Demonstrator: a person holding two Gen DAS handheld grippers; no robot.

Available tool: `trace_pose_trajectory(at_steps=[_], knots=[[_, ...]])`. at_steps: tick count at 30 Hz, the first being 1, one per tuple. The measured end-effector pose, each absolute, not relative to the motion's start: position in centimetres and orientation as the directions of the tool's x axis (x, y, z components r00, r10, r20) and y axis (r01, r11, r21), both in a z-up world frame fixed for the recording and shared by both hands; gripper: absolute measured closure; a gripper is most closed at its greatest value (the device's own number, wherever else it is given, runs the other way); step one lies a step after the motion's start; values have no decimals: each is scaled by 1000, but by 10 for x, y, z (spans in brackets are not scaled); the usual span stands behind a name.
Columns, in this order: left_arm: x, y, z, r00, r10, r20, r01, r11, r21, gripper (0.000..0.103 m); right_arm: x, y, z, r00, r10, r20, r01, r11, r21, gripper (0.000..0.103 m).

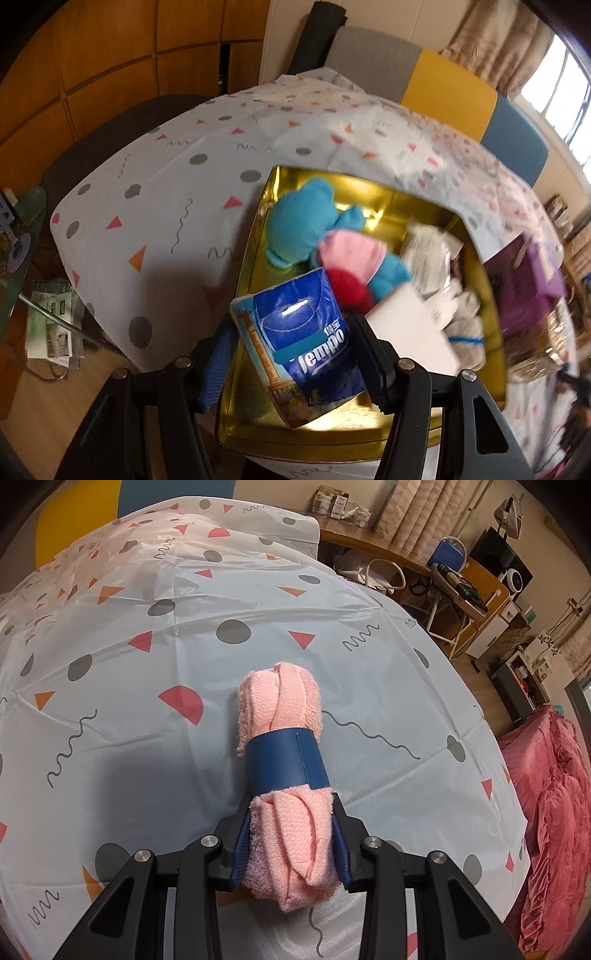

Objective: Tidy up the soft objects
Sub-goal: 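Carry the tissue packet into the gold tray and open the left tool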

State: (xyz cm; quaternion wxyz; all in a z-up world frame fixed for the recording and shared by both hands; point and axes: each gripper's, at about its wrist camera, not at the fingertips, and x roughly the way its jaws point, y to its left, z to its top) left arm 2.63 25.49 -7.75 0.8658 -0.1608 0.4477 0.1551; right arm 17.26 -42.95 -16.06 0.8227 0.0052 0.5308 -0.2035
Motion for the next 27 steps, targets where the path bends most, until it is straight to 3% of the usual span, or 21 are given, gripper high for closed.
trace_pose_trajectory(at_steps=[6,10,27], knots=[[36,246,-94,539,187,-821,-402,914,-55,36,172,-425,-161,353,-343,-870,334,915,-225,67],[37,241,-93,556,211,-804,-400,916,-36,26,172,-424,-161,354,-348,-868,329,915,-233,67],[20,200,-52,657,201,-727,-347,936,-56,25,173,-423,-159,368,-340,-865,323,920,-224,69]])
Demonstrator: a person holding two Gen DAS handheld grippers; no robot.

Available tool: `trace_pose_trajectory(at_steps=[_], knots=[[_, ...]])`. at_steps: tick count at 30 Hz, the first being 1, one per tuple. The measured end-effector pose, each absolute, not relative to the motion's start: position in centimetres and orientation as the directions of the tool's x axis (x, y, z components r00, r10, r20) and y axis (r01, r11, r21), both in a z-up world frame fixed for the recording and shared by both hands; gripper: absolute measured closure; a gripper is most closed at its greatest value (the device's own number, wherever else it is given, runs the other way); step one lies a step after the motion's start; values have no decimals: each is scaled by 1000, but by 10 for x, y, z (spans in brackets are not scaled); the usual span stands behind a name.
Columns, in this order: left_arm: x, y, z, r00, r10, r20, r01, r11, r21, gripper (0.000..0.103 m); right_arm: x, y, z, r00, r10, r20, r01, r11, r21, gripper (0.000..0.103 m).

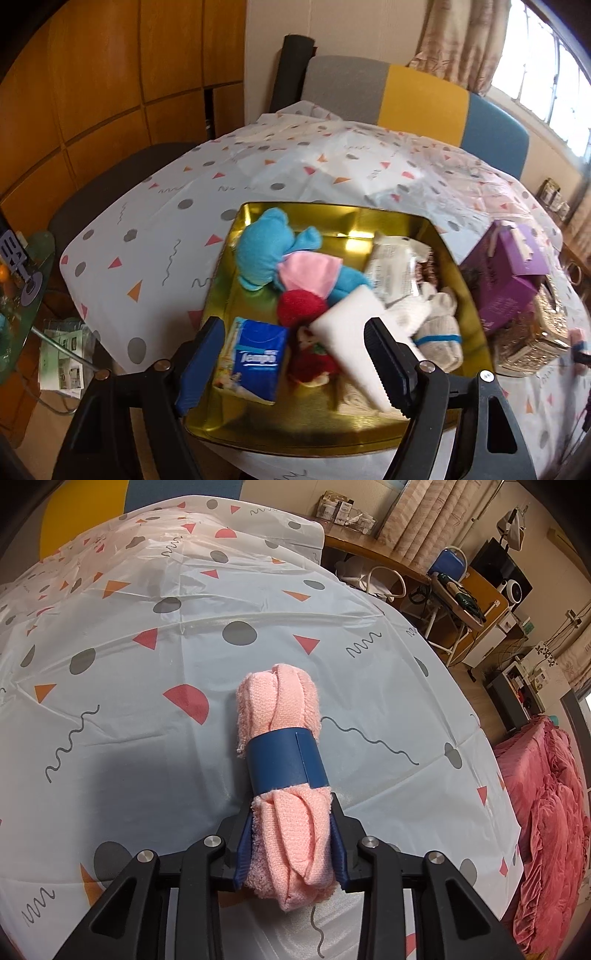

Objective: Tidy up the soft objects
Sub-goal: 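Carry the tissue packet into the gold tray and open the left tool, then carry the pink towel roll into the gold tray with the right tool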

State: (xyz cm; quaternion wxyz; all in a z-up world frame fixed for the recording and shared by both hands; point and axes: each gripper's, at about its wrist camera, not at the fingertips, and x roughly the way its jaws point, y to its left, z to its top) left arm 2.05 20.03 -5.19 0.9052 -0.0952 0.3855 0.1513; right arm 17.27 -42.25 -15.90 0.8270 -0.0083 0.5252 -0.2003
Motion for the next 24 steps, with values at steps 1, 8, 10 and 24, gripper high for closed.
trace_pose_trajectory(at_steps=[1,8,10,24], knots=[[20,197,-50,662,200,-722,-338,940,-49,24,173,-422,-159,372,-336,-865,319,922,-220,69],[16,177,-42,693,196,-694,-281,960,-9,24,177,-410,-157,414,-263,-872,256,952,-166,69],[15,173,-40,700,190,-688,-267,964,-5,24,178,-403,-157,424,-238,-874,229,962,-151,69],[9,153,-36,728,119,-675,-171,985,-11,24,181,-367,-155,390,-120,-913,177,983,-54,70]])
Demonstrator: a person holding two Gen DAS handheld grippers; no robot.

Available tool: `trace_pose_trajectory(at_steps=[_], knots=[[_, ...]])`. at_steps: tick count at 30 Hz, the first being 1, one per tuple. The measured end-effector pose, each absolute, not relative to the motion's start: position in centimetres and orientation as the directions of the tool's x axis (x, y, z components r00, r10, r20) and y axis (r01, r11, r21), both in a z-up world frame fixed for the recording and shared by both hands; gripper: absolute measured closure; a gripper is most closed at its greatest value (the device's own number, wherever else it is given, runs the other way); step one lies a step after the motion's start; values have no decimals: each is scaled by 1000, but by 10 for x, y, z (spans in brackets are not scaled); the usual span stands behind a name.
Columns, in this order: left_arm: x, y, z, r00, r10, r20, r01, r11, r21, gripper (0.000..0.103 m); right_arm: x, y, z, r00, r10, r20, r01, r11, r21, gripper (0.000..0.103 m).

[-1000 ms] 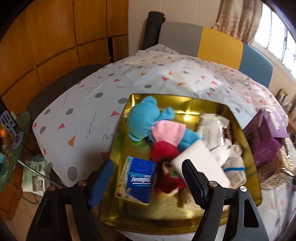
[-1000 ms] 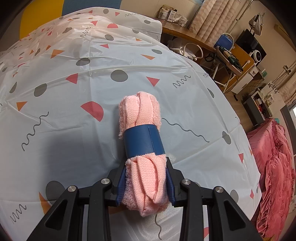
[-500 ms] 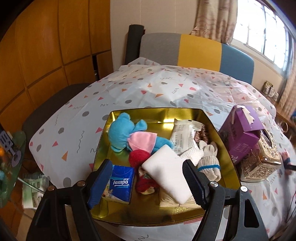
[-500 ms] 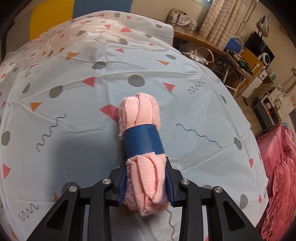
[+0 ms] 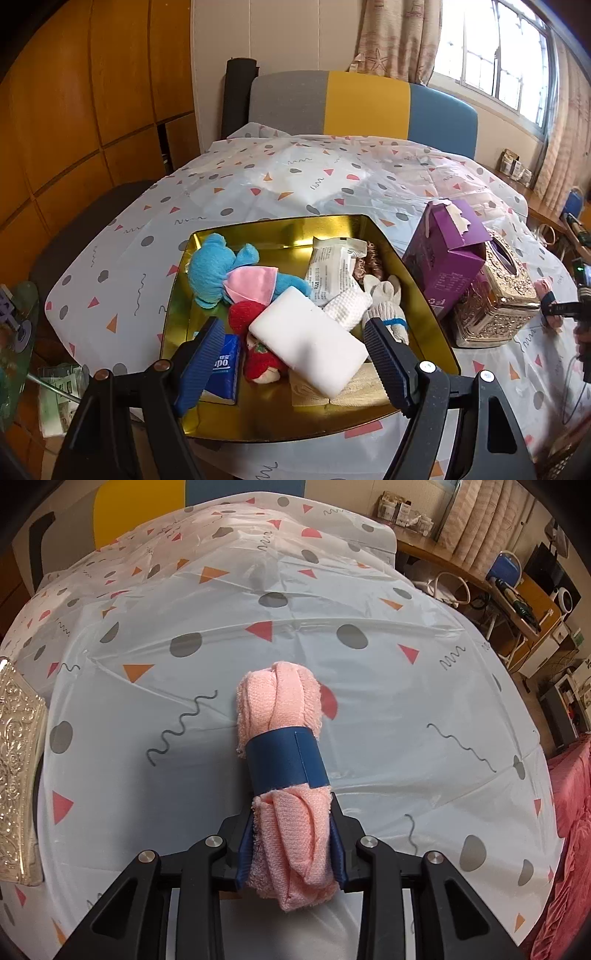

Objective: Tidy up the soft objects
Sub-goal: 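Carry the pink towel roll into the gold tray with the right tool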

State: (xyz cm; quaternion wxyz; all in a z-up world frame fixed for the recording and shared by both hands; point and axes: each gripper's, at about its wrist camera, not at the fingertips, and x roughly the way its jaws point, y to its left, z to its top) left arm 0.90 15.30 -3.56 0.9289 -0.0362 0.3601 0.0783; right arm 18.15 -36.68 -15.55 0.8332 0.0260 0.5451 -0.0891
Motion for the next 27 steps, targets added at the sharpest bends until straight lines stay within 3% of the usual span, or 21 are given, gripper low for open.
trace_pose_trajectory(at_steps=[7,18,27], knots=[[5,151,-35,733,100,-673,-144,990,-9,24,185,-354,-152,398,-30,-917,199,979,55,70],[4,153,-40,724,86,-684,-133,991,-16,24,194,-330,-126,460,-5,-888,183,979,89,71],[2,174,-44,716,104,-691,-187,981,-45,24,196,-318,-67,574,26,-818,158,977,142,71]])
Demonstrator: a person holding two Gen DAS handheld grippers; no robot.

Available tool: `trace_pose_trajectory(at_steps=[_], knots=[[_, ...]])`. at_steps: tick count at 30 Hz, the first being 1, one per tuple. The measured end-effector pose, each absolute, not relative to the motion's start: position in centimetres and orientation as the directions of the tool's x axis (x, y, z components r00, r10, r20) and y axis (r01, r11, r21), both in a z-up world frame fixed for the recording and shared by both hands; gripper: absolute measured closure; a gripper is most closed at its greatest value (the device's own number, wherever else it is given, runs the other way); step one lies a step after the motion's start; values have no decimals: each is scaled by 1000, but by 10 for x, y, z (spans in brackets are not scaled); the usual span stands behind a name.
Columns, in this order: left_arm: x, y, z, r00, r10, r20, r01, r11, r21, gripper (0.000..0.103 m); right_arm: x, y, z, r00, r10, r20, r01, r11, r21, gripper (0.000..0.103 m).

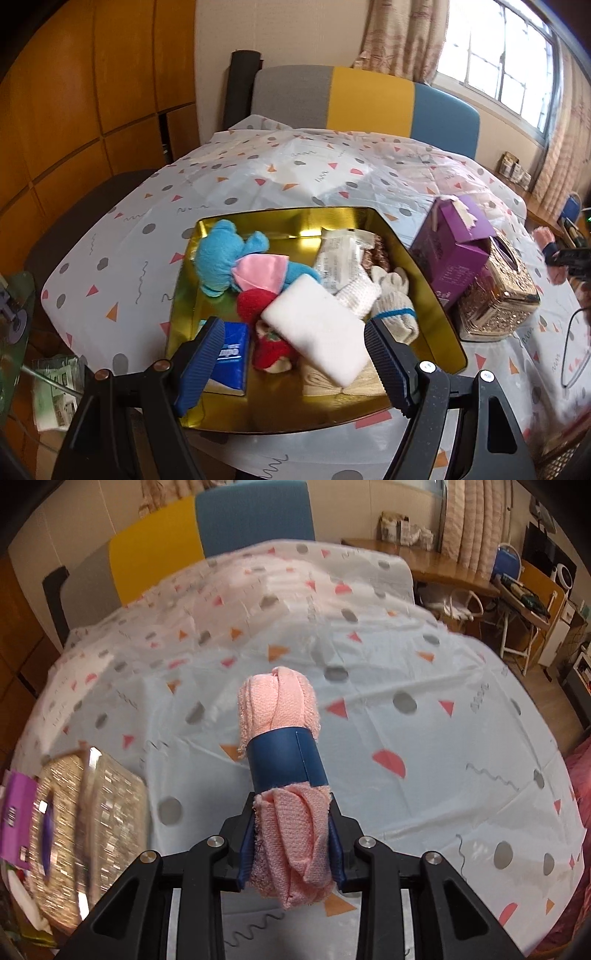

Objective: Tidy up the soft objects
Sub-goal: 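Carry the pink towel roll into the gold tray with the right tool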

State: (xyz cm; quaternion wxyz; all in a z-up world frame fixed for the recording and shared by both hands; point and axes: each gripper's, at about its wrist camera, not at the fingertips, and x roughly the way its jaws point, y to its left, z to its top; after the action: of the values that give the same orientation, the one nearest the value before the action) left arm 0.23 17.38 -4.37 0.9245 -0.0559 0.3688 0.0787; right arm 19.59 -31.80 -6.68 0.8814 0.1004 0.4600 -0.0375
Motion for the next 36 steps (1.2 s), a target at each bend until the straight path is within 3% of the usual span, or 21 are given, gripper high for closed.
trace_pose_trajectory(at_steps=[7,17,25,36], knots=[[-2,197,-48,699,147,-700,-258,965,-54,24,191,-262,-2,688,103,-719,-19,992,124,71],[-12,222,-48,692,196,-694,-330,942,-63,24,154,-114,51,674,387,-629,-426,899,97,71],[-16,233,-51,687,204,-698,-350,934,-71,24,121,18,-2,425,539,-727,-655,737,164,71],[-19,248,-64,660,202,-723,-377,922,-87,24,164,101,-107,272,412,-869,-624,764,167,67]])
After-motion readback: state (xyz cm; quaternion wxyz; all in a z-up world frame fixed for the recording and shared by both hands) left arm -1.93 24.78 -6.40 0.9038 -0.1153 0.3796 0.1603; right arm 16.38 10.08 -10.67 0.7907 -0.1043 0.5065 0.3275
